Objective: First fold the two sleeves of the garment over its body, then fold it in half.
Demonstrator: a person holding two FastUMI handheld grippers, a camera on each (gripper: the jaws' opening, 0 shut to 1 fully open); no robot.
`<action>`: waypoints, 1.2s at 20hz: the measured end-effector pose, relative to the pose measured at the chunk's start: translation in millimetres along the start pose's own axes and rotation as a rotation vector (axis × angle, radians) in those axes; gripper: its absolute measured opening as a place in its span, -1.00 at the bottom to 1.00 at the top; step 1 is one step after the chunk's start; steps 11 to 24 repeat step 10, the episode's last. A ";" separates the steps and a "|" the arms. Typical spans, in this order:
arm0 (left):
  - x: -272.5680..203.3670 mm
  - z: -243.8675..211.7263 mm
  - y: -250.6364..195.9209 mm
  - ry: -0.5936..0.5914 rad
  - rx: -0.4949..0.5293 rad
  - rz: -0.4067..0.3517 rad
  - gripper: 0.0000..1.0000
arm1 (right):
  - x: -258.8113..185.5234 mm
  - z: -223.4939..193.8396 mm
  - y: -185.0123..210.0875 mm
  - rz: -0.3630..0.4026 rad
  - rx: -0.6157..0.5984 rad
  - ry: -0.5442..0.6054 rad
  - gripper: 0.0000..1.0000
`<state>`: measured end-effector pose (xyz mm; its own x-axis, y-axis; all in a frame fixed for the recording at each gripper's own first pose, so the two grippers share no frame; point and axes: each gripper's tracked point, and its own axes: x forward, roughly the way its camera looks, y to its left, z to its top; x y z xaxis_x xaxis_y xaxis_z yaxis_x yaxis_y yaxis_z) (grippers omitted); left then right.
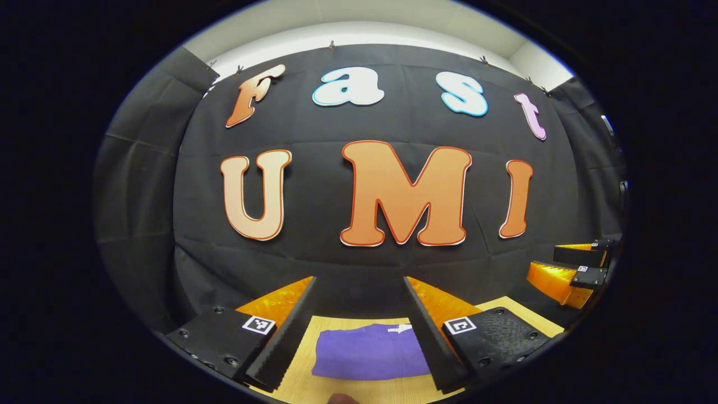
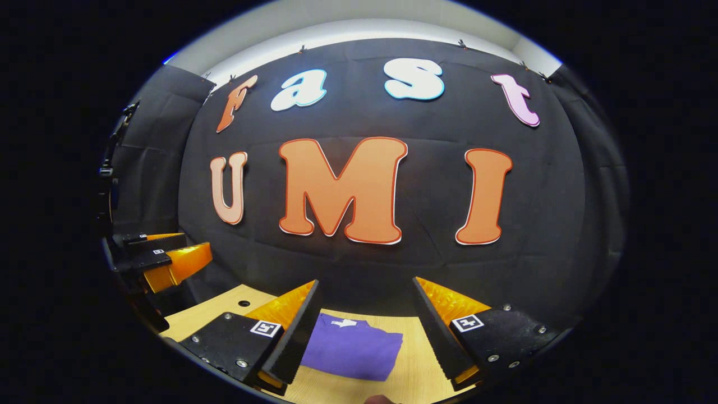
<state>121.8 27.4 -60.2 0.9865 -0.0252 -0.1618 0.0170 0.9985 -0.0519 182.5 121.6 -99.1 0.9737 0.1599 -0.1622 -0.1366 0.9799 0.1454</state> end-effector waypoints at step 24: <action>-19.2 -32.2 -28.9 -0.018 0.046 0.015 0.88 | -19.3 -20.3 -0.4 0.058 -0.029 -0.026 0.89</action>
